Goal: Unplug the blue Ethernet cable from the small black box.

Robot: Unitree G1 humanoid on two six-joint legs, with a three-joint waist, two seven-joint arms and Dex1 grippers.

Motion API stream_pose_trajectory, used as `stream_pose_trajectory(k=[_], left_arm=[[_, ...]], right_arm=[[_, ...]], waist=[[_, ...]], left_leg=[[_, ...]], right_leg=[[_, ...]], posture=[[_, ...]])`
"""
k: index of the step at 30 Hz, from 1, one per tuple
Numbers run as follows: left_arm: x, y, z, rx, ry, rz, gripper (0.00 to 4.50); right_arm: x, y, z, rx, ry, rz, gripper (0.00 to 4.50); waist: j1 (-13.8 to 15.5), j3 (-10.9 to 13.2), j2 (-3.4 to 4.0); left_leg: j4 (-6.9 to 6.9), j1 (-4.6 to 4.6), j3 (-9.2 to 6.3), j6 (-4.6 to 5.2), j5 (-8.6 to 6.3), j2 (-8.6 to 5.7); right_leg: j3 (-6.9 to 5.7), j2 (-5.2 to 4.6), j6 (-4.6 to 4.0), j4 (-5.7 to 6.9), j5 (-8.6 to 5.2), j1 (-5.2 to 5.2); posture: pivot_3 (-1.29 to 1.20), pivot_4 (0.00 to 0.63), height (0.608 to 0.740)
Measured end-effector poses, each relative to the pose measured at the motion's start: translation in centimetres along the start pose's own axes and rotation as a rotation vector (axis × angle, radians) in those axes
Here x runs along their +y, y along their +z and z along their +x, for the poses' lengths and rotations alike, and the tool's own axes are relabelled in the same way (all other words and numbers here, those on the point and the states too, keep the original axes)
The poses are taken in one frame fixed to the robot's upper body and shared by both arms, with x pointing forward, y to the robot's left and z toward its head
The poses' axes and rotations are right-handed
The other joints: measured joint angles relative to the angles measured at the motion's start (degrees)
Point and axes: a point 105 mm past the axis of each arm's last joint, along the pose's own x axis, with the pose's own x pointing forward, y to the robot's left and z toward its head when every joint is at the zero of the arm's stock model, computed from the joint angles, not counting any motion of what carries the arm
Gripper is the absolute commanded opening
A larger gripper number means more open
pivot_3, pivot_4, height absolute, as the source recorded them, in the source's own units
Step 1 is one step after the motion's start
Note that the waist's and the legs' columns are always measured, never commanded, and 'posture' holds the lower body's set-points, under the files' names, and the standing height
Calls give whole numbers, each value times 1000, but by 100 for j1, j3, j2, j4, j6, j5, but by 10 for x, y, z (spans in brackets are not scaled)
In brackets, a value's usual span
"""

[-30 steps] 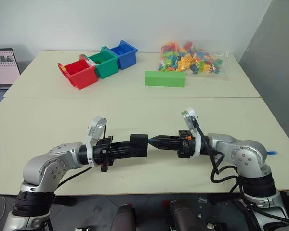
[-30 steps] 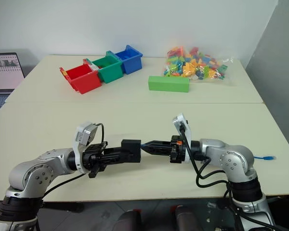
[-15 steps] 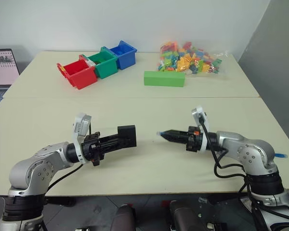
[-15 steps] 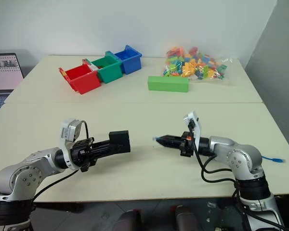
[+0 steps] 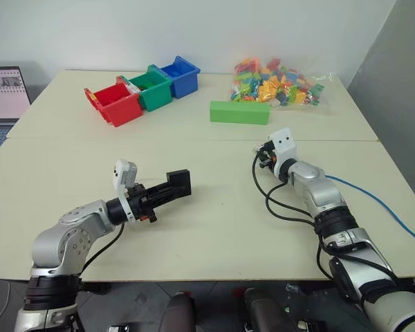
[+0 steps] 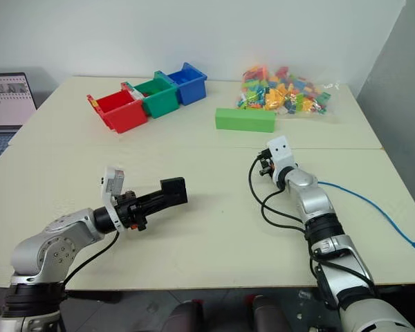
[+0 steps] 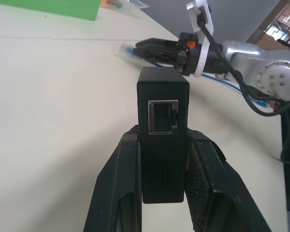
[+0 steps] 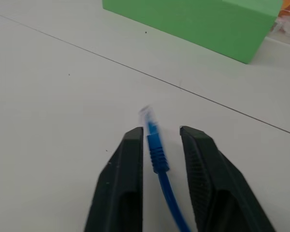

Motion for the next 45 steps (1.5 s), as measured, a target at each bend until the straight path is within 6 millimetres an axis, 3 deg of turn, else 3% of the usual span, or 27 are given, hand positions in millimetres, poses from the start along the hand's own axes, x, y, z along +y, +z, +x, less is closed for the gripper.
stream_pose_trajectory(k=[4,8,10,16,19,24,26,28,35,37,42,45], left_arm=[[4,0,7,-14,44,24,793],[14,11,20,-34,113,76,793],[31,15,27,-54,210,135,793],[87,22,44,-100,533,306,793],[102,23,47,-134,628,402,793],[111,-2,54,-142,676,409,793],[113,-2,56,-149,676,405,1495],[115,-6,55,-145,679,389,1725],[115,-10,47,-171,657,331,3308],[113,-12,42,-168,656,321,3726],[102,-20,18,-93,668,327,3726],[90,-30,-14,25,687,364,3726]], right_arm=[[-1,12,-3,-55,19,14,2948],[11,43,-22,-178,146,-17,3839],[32,62,-40,-244,299,-20,3853],[83,89,-81,-270,591,-77,3853],[101,90,-92,-242,674,-72,3853],[107,85,-93,-192,682,-65,3853],[109,83,-93,-179,684,-67,3853],[110,81,-93,-167,685,-77,3853],[110,76,-93,-140,675,-89,3853],[110,76,-93,-141,671,-90,3853],[109,69,-94,-125,659,-86,3853],[100,49,-99,-80,628,-79,3853]], waist=[[1,0,0],[17,1,2],[53,1,2],[90,-3,-5],[105,-4,-5],[118,-3,-5],[118,-4,-4],[116,-4,-4],[93,-5,-4],[85,-5,-3],[29,-5,-3],[-4,-6,-5]], left_leg=[[0,-1,-5,0,0,0],[1,-1,-10,0,0,-1],[2,-2,-15,0,0,-1],[6,-2,-15,1,0,1],[5,-4,-13,1,0,-2],[7,-13,-11,1,0,-6],[8,-13,-14,1,0,-6],[8,-11,-13,1,0,-6],[7,-9,-13,0,0,-4],[7,-8,-12,0,0,-4],[6,-2,-12,-1,1,0],[3,1,-14,-1,0,3]], right_leg=[[-1,0,0,2,0,0],[-6,1,2,2,0,3],[-13,2,1,2,0,4],[-17,5,4,2,2,5],[-23,2,6,-4,4,7],[-29,-2,15,-13,9,7],[-33,-1,16,-12,10,7],[-33,-1,17,-10,10,7],[-32,0,17,-9,10,8],[-31,0,17,-9,10,8],[-26,1,17,-5,10,9],[-15,-1,15,-4,9,12]], posture=[[0,150,740],[0,150,740],[0,150,740],[0,150,740],[0,150,740],[0,150,740],[0,150,740],[0,150,740],[0,150,740],[0,150,740],[0,150,740],[0,150,740]])
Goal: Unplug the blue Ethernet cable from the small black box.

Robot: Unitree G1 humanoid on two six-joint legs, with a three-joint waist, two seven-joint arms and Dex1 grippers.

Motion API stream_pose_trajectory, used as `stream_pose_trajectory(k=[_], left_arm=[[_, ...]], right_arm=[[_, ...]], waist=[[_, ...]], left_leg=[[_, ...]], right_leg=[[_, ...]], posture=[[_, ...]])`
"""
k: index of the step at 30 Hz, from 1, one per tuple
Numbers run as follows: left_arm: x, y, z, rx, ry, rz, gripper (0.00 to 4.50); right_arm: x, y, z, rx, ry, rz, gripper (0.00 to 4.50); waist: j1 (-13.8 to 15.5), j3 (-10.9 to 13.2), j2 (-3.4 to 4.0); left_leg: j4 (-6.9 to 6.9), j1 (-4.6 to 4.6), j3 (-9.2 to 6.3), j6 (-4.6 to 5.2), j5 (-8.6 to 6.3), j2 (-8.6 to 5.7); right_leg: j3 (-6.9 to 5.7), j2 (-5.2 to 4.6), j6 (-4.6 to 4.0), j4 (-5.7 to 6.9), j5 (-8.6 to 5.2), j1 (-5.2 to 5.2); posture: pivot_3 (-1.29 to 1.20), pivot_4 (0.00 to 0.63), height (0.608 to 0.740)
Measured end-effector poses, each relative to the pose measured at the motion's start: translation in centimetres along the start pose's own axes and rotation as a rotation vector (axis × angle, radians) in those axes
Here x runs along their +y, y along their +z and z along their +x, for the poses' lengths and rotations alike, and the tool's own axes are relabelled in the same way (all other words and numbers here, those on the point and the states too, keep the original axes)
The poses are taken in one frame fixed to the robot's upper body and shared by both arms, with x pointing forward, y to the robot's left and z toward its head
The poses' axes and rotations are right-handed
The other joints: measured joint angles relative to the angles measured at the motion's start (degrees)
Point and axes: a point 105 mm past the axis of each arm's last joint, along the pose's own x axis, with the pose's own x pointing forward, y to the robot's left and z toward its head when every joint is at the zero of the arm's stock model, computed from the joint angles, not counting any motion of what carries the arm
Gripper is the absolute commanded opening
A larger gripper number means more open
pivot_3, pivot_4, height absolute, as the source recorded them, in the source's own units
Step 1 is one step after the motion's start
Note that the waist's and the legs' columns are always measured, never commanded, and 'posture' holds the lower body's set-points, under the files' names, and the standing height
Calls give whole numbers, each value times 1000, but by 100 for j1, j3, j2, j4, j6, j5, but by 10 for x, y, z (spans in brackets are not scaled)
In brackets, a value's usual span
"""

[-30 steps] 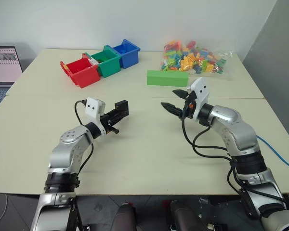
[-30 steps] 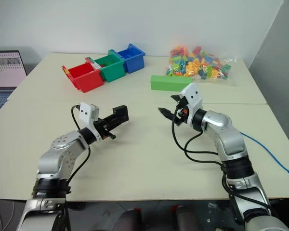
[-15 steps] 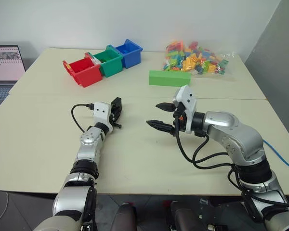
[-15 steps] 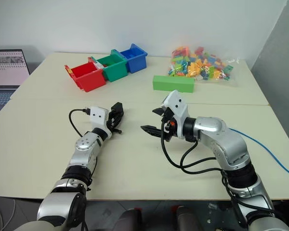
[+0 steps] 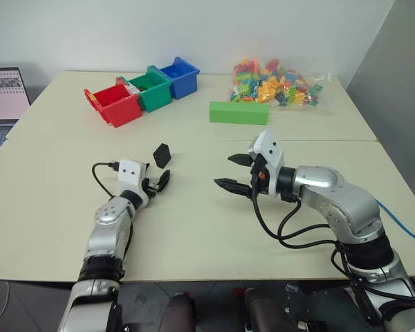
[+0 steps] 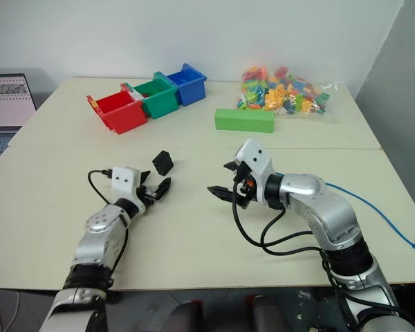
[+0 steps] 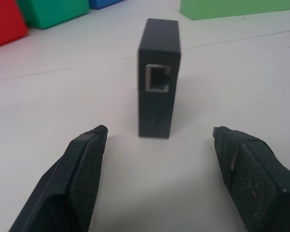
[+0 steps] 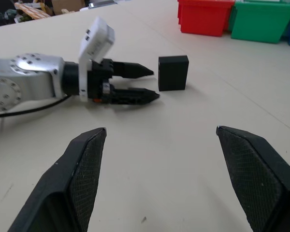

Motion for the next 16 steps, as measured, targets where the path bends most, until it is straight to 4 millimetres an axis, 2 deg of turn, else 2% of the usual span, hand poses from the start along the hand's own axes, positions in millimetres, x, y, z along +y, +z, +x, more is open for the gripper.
stream_pose_trajectory(k=[2,6,9,12,16], left_arm=[[12,2,-19,47,2,20,3726],[36,30,-47,51,-29,53,3726],[37,49,-61,67,-121,72,3726],[36,54,-73,117,-202,67,3726],[34,63,-78,128,-259,73,3726]], right_arm=[[-5,-17,-13,31,-28,26,3853],[-16,-20,-39,12,-53,10,3853],[-20,-17,-58,-5,-36,0,3853],[-26,-16,-73,6,-38,-2,3853],[-31,-12,-82,1,-40,-8,3853]], waist=[[5,2,1],[22,5,2],[20,5,2],[12,6,3],[10,6,4]], left_leg=[[0,-1,-7,0,0,-1],[1,2,-9,0,0,-4],[1,9,1,0,0,-4],[-1,10,3,1,0,-2],[-2,11,5,1,0,-2]], right_leg=[[0,-1,2,1,-1,-1],[-9,0,27,0,-16,2],[-10,0,28,-1,-16,3],[-8,0,27,-2,-16,2],[-5,0,27,-2,-17,2]], posture=[[0,150,740],[0,150,740],[0,150,740],[0,150,740],[0,150,740]])
